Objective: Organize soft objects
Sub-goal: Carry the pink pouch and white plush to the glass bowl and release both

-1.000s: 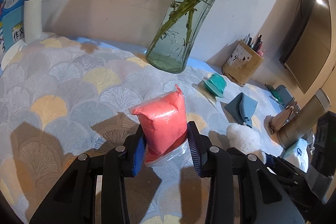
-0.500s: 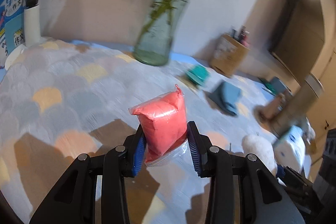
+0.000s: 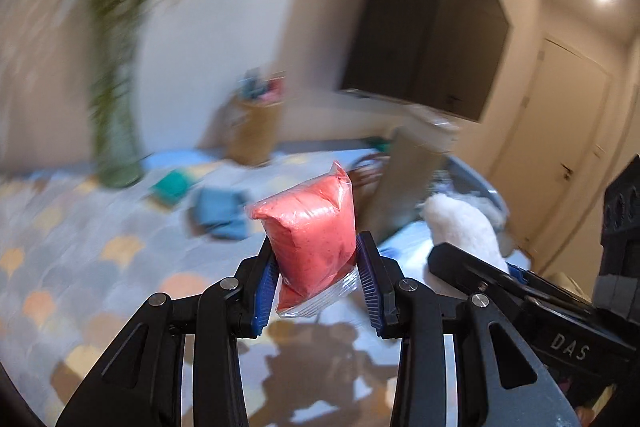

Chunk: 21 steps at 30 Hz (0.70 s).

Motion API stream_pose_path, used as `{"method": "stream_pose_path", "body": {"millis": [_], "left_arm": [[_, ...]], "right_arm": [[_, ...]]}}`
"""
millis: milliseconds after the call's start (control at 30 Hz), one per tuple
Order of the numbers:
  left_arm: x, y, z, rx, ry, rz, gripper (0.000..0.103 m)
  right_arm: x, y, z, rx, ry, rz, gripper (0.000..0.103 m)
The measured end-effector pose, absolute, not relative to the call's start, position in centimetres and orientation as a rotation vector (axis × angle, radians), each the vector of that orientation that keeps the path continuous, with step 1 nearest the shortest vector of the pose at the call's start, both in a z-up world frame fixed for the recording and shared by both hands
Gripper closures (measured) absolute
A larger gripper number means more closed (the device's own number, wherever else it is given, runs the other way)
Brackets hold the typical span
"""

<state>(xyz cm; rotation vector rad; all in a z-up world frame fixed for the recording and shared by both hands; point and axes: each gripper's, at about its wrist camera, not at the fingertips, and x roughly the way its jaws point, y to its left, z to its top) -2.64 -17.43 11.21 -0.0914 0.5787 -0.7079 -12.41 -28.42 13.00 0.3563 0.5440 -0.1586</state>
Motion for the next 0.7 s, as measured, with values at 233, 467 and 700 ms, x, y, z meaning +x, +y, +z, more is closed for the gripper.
{"method": "stream_pose_path", "body": {"millis": [233,467,700], "left_arm": [[-4.5,-27.9,14.3,0.015,0.559,-0.906,0.068],[-3.8,-38.5,14.6,0.092,0.613,-1.019,0.068],[-1.9,-44.6,13.0,0.135,0.613,-1.025,0.068]], "right_arm": [[-16.0,-38.0,15.3,0.533,0.513,-0.257,0.043],[-16.2,-50.5,17.4,0.639,0.548,-0.397,0.043],[-11.7,-58.4,15.6,0.673,0.67,-0.466,0.042]]}}
